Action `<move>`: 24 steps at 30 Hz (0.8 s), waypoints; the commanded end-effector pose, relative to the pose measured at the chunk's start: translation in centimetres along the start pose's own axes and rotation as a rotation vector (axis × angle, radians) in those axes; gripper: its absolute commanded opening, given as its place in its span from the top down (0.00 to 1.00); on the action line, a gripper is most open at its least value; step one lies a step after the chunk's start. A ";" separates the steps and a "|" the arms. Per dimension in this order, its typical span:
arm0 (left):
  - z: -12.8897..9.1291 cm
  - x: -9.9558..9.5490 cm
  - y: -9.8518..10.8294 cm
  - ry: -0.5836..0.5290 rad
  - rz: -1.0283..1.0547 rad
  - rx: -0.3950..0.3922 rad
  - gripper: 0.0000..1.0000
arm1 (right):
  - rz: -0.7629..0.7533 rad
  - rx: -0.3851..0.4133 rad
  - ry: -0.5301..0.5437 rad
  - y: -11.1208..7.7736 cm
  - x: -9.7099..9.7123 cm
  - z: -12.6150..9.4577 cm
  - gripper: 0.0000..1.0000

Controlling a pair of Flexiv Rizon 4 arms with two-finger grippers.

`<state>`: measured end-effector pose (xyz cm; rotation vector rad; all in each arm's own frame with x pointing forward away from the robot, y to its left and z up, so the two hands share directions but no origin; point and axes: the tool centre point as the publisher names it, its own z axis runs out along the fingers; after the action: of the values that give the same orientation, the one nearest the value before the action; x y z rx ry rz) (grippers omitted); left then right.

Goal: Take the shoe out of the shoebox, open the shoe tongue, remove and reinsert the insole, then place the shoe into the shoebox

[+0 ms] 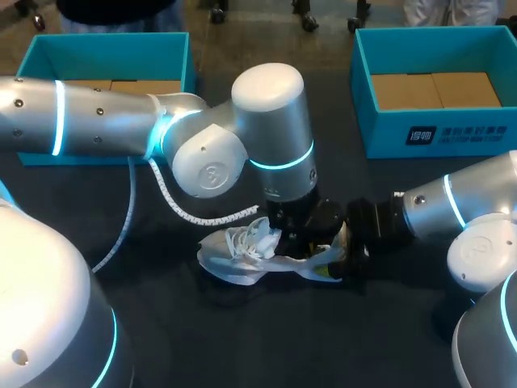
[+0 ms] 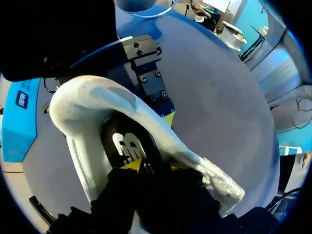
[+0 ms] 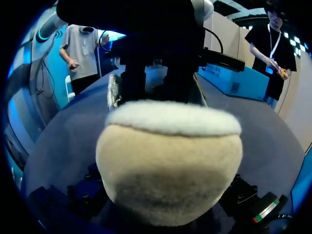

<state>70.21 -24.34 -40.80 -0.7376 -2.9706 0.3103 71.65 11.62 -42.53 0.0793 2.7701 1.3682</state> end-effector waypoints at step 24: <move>-3.2 -0.1 1.4 0.046 -0.013 0.088 1.00 | 0.000 0.002 0.000 0.2 0.2 0.2 1.00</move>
<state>71.03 -23.32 -38.94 -0.6976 -2.9086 0.4084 71.63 11.69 -42.34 0.0790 2.7699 1.3714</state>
